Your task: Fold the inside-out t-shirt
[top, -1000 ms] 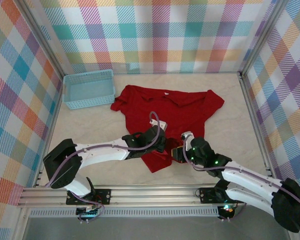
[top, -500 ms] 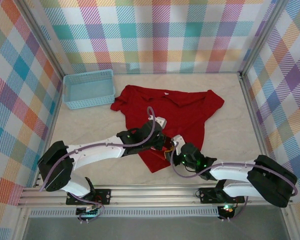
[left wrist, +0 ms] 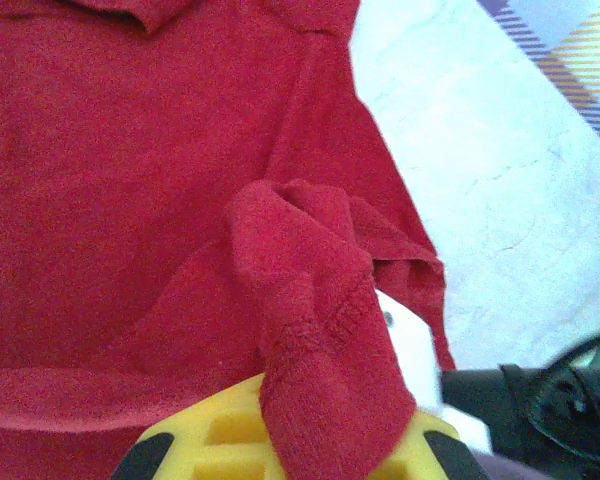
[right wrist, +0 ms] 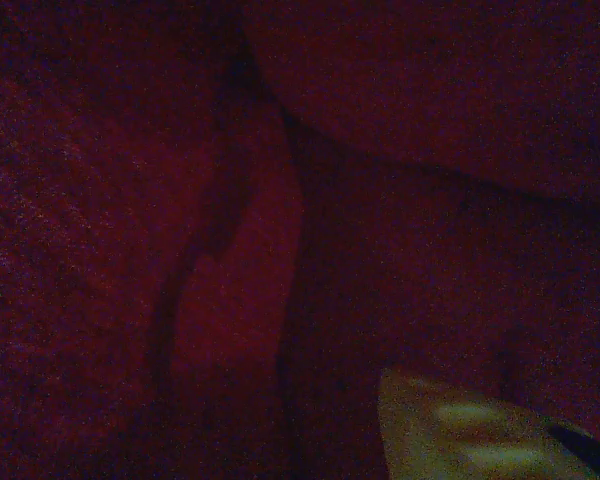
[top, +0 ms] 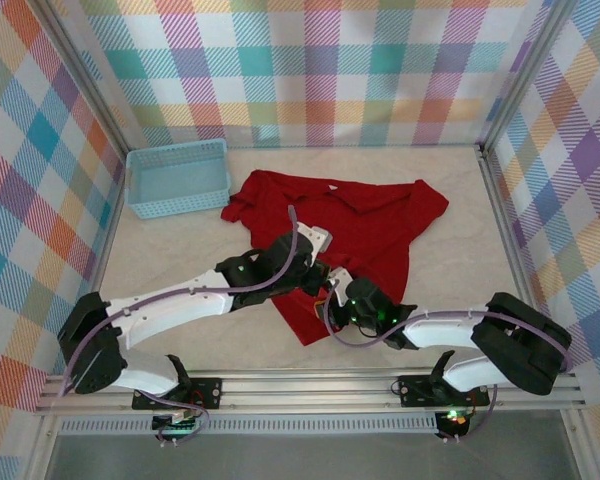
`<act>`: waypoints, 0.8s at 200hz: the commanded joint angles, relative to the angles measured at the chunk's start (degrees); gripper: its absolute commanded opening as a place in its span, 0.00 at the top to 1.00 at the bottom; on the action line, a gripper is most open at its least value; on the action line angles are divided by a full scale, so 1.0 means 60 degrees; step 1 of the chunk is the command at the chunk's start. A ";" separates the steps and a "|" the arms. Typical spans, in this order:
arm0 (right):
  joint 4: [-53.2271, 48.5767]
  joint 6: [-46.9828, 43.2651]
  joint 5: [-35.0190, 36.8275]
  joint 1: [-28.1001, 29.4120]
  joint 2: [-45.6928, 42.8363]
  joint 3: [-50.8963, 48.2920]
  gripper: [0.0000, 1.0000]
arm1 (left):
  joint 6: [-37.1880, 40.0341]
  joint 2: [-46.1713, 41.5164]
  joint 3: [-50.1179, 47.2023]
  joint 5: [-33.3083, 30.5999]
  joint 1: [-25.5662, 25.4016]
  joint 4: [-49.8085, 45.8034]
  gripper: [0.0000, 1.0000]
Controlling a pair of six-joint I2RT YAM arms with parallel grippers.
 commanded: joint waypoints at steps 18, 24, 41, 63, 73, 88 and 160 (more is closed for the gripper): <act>-0.1079 -0.0318 -0.0836 -0.0040 0.0216 0.0574 0.50 | 0.0693 -0.0624 -0.0083 0.0415 0.0036 -0.0316 1.00; -0.1107 -0.0321 -0.0919 -0.0039 0.0259 0.0594 0.51 | 0.0698 -0.0648 -0.0034 0.0262 0.0029 -0.0552 1.00; -0.0917 -0.0248 -0.1016 -0.0039 0.0426 0.0489 0.49 | 0.0865 -0.0685 0.0142 -0.0013 0.0036 -0.0954 1.00; -0.1140 -0.0126 -0.0800 -0.0121 0.0651 0.0658 0.47 | 0.1141 -0.0840 0.0210 0.0249 0.0025 -0.1150 1.00; -0.1368 -0.0066 -0.0920 -0.0276 0.0602 0.0796 0.45 | 0.1278 -0.0946 0.0211 0.0364 0.0009 -0.1323 1.00; -0.1683 -0.0065 -0.1178 -0.0528 0.0460 0.0898 0.43 | 0.1400 -0.1191 0.0122 0.0212 -0.0008 -0.1576 1.00; -0.4343 -0.0526 -0.2012 -0.1476 -0.0376 0.1878 0.27 | 0.1647 -0.2226 -0.0432 -0.0890 -0.0081 -0.2332 1.00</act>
